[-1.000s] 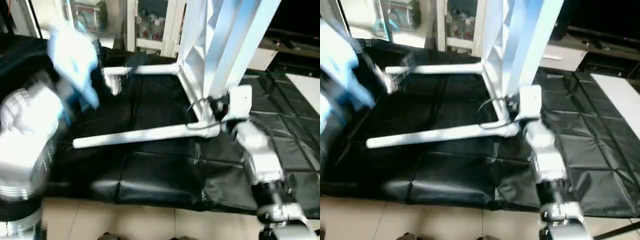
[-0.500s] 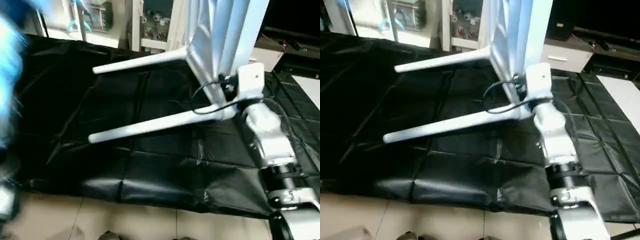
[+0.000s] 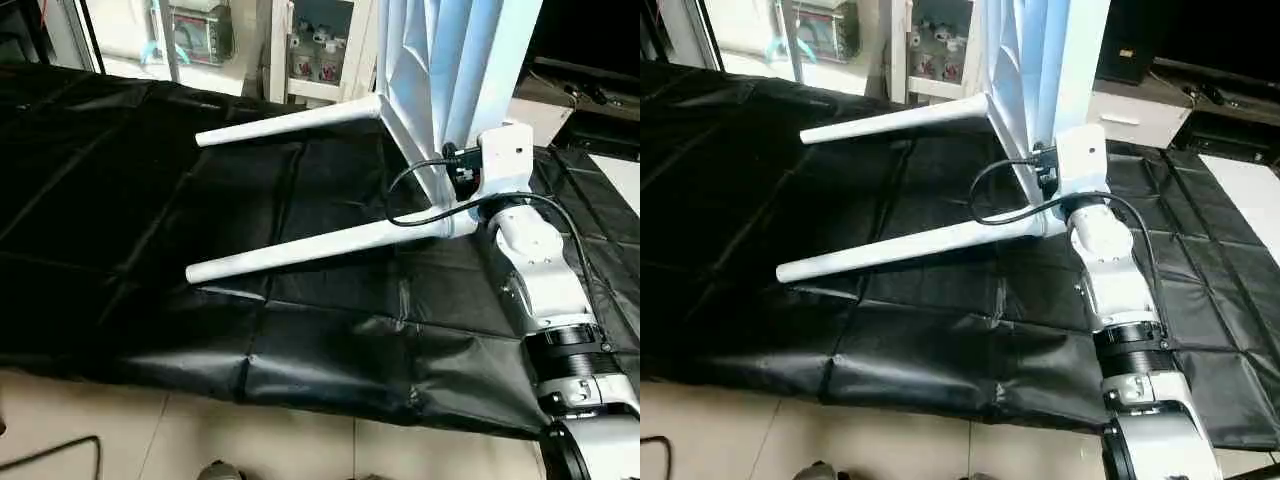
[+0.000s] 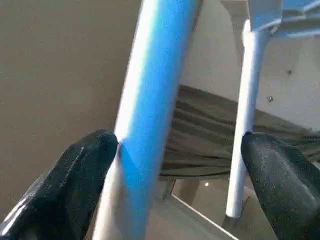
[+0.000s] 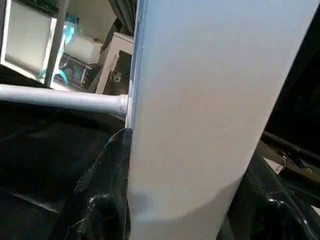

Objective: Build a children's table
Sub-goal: Flip table

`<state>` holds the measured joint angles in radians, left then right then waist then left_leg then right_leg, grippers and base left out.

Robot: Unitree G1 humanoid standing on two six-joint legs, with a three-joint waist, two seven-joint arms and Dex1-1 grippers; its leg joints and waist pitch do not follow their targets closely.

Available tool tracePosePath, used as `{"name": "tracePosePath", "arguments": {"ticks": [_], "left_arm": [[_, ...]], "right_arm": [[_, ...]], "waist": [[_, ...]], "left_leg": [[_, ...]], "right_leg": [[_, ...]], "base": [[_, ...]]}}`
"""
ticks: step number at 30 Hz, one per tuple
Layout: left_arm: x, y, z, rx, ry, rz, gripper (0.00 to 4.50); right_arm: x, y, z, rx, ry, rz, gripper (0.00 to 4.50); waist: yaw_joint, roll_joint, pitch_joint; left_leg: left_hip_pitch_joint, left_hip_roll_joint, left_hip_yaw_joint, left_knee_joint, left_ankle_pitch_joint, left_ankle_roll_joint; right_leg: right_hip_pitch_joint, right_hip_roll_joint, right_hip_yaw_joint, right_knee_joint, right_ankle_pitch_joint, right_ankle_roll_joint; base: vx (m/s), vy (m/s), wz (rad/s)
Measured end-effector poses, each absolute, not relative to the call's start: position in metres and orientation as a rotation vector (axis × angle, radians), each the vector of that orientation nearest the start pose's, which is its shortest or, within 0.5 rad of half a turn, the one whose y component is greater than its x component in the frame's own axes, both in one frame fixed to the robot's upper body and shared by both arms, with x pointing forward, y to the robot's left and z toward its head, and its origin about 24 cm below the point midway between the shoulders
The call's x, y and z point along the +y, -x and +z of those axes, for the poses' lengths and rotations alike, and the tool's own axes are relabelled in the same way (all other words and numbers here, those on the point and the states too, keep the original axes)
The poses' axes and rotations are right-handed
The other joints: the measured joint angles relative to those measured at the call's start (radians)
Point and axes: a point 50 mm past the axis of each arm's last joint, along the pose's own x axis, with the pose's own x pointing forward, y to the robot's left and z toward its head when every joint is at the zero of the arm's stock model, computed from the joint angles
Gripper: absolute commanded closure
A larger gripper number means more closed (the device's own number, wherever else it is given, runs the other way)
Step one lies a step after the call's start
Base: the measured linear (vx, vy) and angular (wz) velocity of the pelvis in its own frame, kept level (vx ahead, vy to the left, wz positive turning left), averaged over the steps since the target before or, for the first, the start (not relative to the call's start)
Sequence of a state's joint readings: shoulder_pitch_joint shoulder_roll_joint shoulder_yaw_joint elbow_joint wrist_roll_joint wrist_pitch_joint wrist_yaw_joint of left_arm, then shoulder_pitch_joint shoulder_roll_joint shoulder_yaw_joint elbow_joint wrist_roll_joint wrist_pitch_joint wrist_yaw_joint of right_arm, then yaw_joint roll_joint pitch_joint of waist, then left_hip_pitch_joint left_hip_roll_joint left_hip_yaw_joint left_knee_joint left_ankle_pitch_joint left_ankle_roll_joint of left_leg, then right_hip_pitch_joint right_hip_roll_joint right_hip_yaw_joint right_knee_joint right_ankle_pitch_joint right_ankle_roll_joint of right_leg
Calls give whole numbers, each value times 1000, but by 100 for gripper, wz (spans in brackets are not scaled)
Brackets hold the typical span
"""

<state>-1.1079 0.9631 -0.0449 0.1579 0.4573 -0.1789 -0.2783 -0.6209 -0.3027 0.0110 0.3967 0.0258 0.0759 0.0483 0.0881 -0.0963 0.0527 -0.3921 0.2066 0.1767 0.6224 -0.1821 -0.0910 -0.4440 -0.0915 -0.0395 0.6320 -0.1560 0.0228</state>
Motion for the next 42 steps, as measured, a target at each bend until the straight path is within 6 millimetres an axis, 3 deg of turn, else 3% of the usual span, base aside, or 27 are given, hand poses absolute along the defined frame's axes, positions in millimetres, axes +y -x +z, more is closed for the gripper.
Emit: {"name": "tracePosePath", "arguments": {"ticks": [8, 19, 26, 37, 42], "left_arm": [[233, -303, 410, -834, -1511, 270, 0], [259, -304, 428, -827, -1483, 480, 0], [275, -309, 426, -754, -1460, 499, 61], [276, -311, 428, -765, -1442, 494, 143], [279, -311, 427, -761, -1416, 493, 197]], "right_arm": [[-175, -362, 142, -154, 287, 77, 252], [-175, -359, 140, -160, 288, 77, 252], [-174, -359, 141, -167, 290, 79, 252], [-174, -358, 144, -178, 299, 84, 252], [-181, -363, 156, -197, 331, 75, 252]], "waist": [[-1, 4, 2], [-2, 5, 3], [-2, 6, 4], [-1, 6, 4], [3, 7, 4]], "left_leg": [[0, 0, -2, 0, 0, 0], [0, 0, -2, 0, 0, 0], [1, 0, -2, 0, 0, 0], [1, 0, -2, -1, 0, 0], [1, 0, -2, -1, 0, 0]], "right_leg": [[0, 0, 0, 0, 0, -1], [0, 0, 0, 0, 0, -1], [0, 0, 0, 0, 0, -2], [0, 0, 0, 0, 0, -3], [0, 0, 0, 0, 0, -3]], "base": [[0, 0, 0], [0, 0, 0], [0, 0, 0], [0, 0, 0], [0, 0, 0]]}}
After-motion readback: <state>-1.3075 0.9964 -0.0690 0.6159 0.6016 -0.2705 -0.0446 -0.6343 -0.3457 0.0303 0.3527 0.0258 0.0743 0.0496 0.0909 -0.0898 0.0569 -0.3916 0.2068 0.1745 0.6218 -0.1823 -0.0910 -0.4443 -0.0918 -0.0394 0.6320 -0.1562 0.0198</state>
